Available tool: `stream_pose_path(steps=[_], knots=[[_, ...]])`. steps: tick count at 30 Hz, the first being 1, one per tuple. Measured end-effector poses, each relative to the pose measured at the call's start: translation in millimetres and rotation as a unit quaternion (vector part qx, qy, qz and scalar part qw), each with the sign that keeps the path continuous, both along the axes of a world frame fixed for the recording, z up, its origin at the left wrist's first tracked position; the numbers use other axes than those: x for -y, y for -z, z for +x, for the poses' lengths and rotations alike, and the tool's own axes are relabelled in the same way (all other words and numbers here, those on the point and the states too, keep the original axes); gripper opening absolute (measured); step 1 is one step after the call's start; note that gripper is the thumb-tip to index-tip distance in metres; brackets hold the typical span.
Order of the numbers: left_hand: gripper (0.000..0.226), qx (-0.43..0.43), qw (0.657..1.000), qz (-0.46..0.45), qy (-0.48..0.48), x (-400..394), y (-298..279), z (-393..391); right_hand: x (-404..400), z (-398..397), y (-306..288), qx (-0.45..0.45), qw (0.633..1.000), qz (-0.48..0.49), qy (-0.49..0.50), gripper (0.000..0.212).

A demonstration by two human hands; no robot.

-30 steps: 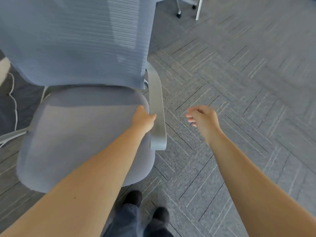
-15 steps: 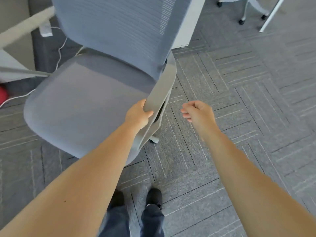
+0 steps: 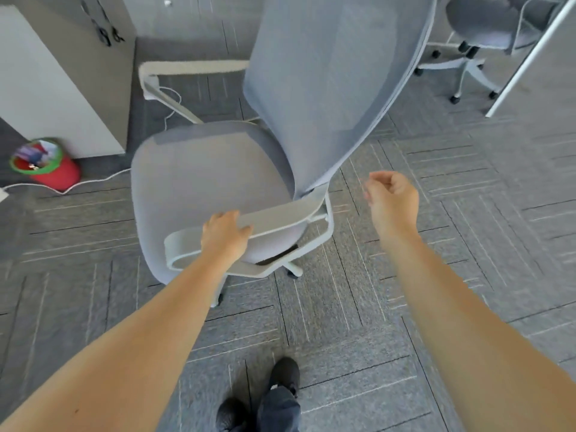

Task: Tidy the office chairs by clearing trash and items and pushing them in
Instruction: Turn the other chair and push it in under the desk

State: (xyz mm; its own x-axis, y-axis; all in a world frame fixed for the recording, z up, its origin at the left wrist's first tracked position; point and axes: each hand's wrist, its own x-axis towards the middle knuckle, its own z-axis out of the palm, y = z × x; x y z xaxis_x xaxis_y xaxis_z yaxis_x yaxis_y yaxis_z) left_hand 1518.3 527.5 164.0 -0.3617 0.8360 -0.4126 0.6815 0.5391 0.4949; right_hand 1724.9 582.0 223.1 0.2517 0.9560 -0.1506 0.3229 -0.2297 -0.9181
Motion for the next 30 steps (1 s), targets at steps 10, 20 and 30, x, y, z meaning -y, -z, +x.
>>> stream_pose_path(steps=[10, 20, 30], knots=[[0.027, 0.138, 0.973, 0.183, 0.023, -12.1, -159.2, 41.0, -0.1, 24.9, -106.3, -0.005, 0.997, 0.072, 0.005, 0.03], [0.034, 0.098, 0.96, 0.262, -0.002, -56.7, -240.8, 85.7, -65.6, 31.2, -169.1, 0.067, 0.971, 0.143, -0.179, 0.035], [0.05, -0.253, 0.949, 0.173, -0.074, -74.1, -239.9, 125.4, -130.3, 25.2, -176.4, 0.271, 0.859, 0.201, -0.385, 0.07]])
